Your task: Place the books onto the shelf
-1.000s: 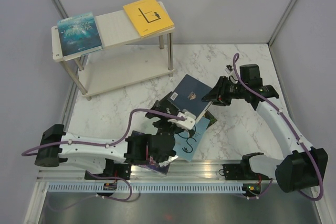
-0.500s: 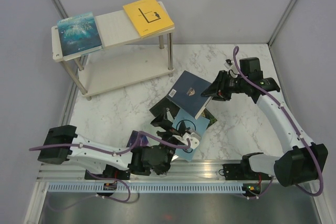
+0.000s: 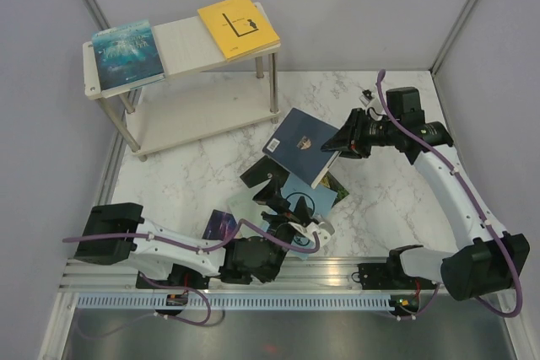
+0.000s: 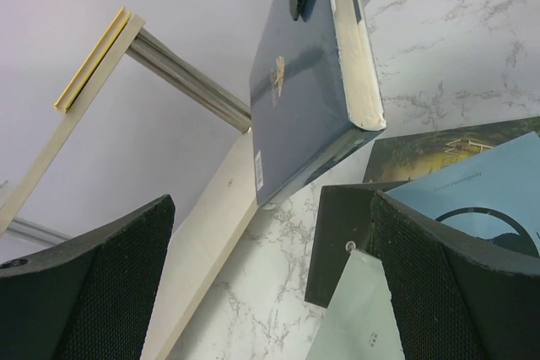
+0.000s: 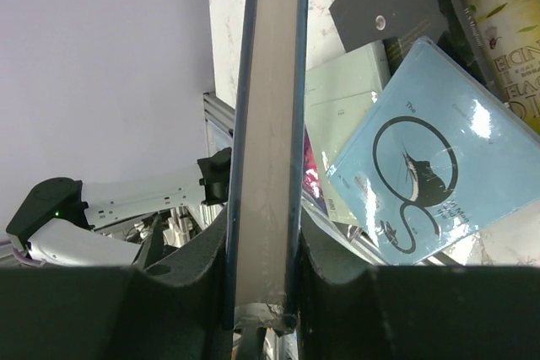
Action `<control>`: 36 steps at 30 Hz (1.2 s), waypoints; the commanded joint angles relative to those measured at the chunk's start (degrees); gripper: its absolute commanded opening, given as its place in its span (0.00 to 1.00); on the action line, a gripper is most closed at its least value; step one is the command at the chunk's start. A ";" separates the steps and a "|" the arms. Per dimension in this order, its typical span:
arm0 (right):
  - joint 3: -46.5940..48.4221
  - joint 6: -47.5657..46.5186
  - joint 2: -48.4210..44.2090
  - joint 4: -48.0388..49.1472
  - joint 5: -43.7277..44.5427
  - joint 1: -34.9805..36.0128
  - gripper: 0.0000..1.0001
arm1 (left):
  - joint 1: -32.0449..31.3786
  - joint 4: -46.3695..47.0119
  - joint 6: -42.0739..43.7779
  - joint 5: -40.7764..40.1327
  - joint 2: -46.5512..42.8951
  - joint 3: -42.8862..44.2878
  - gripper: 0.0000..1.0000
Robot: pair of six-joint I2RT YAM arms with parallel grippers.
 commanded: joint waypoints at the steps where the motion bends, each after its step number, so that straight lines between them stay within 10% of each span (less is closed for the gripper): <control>1: 2.49 3.04 -5.32 5.43 -5.83 1.30 0.00 | 0.65 5.04 1.63 2.19 0.65 0.86 1.00; 15: -4.98 8.23 -15.69 5.08 -6.62 5.87 0.00 | 7.24 3.37 1.45 9.57 1.35 5.86 0.95; 22: -5.95 7.97 -15.87 5.69 -5.92 6.14 0.00 | 7.94 -0.57 0.14 11.51 2.58 9.64 0.02; 26: -2.97 6.83 -13.60 5.88 -3.20 6.14 0.00 | 7.77 -6.81 -5.38 10.99 1.62 9.99 0.02; 27: -0.96 6.30 -13.06 5.70 -2.32 6.05 0.03 | 7.86 -8.65 -6.71 10.72 1.09 10.08 0.02; 30: 3.61 2.27 -11.04 4.03 3.64 6.05 0.55 | 8.03 -21.63 -16.44 10.02 -2.24 11.92 0.02; 31: 4.93 0.78 -10.51 2.64 7.66 5.96 0.92 | 8.73 -27.16 -20.65 10.54 -4.60 13.15 0.02; 36: 8.99 -7.66 -9.01 1.48 19.38 6.05 0.98 | 13.30 -63.27 -46.87 23.35 -11.47 23.16 0.02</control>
